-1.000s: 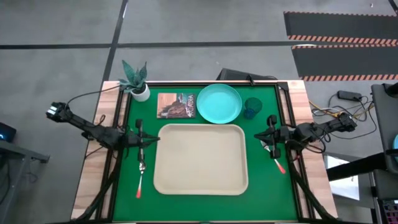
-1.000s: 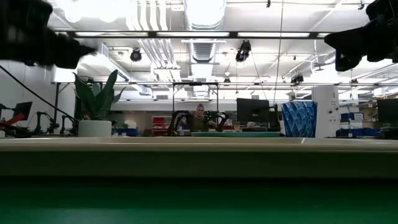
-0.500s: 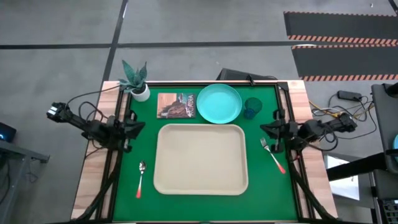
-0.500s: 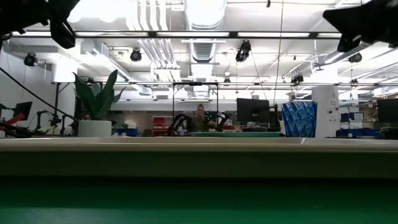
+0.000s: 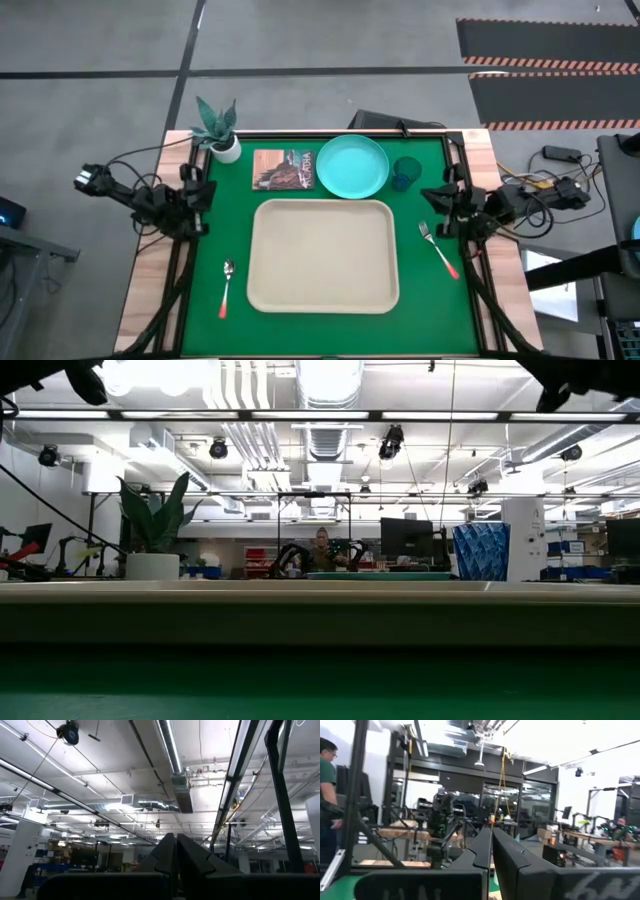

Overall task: Pick and place plate/cup/fork/spoon on tray
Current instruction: Put the blue plate on the serving tray

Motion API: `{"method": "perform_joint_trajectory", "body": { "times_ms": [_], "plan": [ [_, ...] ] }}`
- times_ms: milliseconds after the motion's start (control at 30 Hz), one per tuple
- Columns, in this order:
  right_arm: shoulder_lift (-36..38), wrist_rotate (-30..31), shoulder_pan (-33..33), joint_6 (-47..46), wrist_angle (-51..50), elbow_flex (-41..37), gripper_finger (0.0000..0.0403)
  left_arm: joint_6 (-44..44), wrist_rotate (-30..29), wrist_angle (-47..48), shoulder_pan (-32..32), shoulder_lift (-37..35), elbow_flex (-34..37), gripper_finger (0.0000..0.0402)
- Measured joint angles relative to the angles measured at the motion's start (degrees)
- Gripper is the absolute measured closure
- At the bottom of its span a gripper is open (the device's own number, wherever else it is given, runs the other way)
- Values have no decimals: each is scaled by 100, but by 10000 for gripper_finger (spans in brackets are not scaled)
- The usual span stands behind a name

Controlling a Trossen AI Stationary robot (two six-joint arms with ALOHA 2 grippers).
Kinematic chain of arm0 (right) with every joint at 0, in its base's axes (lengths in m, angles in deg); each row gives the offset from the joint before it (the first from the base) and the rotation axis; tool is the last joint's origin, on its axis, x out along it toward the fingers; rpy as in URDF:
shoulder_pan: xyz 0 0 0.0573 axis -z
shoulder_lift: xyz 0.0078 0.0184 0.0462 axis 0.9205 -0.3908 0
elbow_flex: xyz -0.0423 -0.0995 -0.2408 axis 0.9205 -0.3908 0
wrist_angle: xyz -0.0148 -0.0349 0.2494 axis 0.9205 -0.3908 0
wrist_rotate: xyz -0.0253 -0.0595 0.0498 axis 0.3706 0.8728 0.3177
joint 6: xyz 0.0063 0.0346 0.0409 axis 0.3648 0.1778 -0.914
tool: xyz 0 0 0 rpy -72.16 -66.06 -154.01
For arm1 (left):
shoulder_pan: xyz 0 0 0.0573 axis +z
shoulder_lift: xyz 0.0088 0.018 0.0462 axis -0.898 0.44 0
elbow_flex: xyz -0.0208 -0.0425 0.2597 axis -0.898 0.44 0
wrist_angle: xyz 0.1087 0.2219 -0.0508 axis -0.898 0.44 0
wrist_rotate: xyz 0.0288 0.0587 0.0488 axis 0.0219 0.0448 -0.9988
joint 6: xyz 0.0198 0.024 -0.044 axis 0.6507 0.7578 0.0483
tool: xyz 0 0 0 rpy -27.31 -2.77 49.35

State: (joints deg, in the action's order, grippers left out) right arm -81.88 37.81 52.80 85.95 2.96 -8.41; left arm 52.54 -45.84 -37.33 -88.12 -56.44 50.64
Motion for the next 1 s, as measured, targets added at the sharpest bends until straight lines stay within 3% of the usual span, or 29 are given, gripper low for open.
{"method": "perform_joint_trajectory", "body": {
  "times_ms": [533,867,1000],
  "plan": [
    [-2471,1091,0,-160,-436,2190,394,-6,-72,4,0,57,130,398],
    [-3683,1128,462,-363,-1545,3575,394,-6,-72,4,0,59,121,398],
    [-4153,840,848,-551,-2235,4073,394,-5,-73,2,0,50,121,398]
  ]
}}
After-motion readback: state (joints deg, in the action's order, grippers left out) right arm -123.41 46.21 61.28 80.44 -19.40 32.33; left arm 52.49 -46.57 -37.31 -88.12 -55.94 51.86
